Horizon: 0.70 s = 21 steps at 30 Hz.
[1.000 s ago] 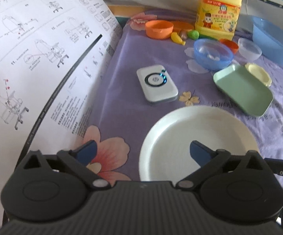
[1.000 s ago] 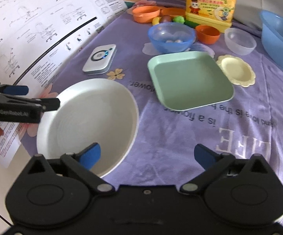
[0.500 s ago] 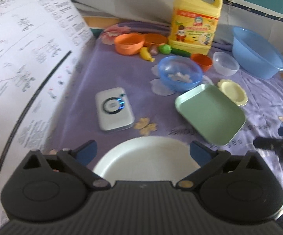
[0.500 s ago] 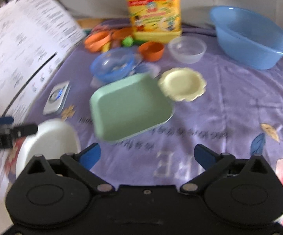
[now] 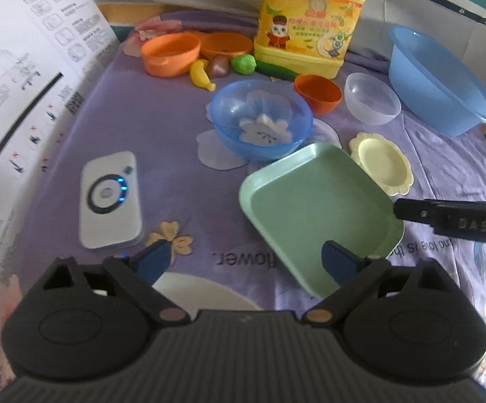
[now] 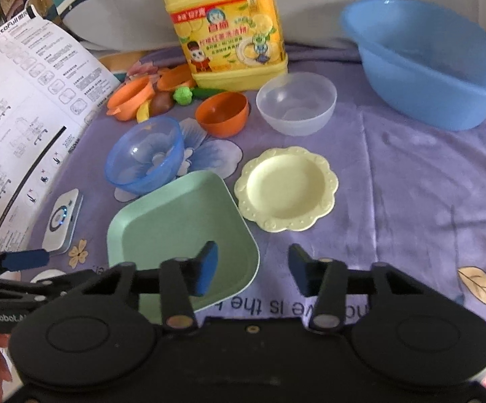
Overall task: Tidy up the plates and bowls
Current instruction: 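Move the right gripper to the green square tray and grasp its edge, then lift the green tray and lower it into the white plate, open right gripper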
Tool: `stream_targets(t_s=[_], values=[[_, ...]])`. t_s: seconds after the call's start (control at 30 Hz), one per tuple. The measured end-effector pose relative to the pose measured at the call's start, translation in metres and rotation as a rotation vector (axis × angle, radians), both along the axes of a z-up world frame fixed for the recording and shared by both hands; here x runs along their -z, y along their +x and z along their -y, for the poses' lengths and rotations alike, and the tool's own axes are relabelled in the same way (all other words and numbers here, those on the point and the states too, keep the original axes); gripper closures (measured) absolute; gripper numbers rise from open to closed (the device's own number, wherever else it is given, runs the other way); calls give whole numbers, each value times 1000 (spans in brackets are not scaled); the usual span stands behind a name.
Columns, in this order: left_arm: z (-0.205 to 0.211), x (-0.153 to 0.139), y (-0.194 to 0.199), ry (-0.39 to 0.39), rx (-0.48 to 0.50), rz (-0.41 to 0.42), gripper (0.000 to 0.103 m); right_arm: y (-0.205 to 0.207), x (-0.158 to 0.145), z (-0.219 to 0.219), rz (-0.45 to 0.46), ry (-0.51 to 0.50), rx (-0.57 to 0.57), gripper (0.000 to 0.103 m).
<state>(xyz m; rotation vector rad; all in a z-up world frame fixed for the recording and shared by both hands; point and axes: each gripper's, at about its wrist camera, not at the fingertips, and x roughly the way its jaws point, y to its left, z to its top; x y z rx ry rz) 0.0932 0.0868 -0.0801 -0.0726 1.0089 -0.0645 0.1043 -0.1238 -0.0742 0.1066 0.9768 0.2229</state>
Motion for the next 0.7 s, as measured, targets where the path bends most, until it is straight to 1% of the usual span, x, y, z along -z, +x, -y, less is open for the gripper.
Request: stream_targets(t_s=[0.03,0.07,0.1,0.17,0.23,0.3,0.37,0.47,0.57,0.7], values=[[2,3,4,1,0,-7,10,3,4,0,-7,2,-3,68],[4,5,6,1,1,-12,11,5,6,-1,-12,5,-4,73],[6,7,9,1,2,-18,14,6,9,-1,-15,6,-6,80],[9,11,14,-5,7,-27,19,7,12,-2,-18,0,-12,88],[12,14,19,-11,14,-37,24,6,15,-2,-21,1,-23,89],[15,17,22,-12,20,-43,27,5,15,-3,-26,4,-41,92],[17,20,23,-12,23,-50,30,2,15,-4,-27,1,-54,93],[17,24,25,-13,26,-57,33,-1,13,-4,-36,7,-77,93],[17,28,26,-19,30,-66,40,-5,11,-5,-44,3,-110,93],[19,29,26,-11,39,-59,42,-1,11,-7,-43,-23,-136,93]])
